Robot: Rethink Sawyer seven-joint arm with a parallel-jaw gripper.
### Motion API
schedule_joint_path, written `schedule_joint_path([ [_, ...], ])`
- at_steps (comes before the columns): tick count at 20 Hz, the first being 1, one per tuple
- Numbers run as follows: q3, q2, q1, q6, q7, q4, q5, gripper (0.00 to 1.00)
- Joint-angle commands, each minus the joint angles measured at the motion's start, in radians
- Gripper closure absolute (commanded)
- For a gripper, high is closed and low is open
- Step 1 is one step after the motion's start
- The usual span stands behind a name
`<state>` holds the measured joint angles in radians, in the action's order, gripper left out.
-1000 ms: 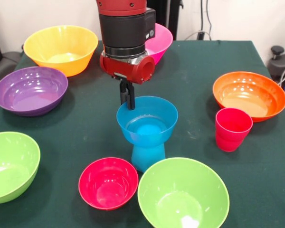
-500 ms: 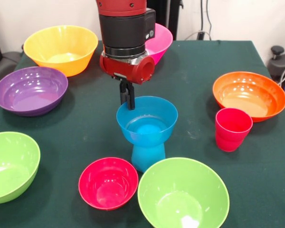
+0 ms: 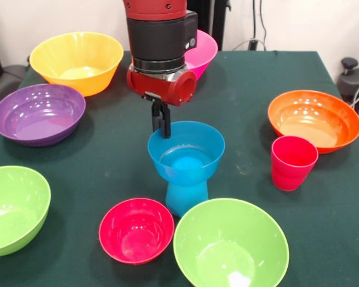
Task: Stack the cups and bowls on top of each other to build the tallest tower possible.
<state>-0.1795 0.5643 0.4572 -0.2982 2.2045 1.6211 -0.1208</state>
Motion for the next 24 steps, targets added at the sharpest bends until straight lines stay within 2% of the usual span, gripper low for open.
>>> schedule_joint_path([
  [1, -0.004, -0.094, -0.054, -0.054, 0.052, -0.053, -0.006, 1.0],
  [16, 0.009, -0.105, -0.065, -0.058, 0.054, -0.079, 0.004, 1.0],
  [24, -0.012, -0.096, -0.012, -0.048, 0.013, -0.05, -0.015, 1.0],
])
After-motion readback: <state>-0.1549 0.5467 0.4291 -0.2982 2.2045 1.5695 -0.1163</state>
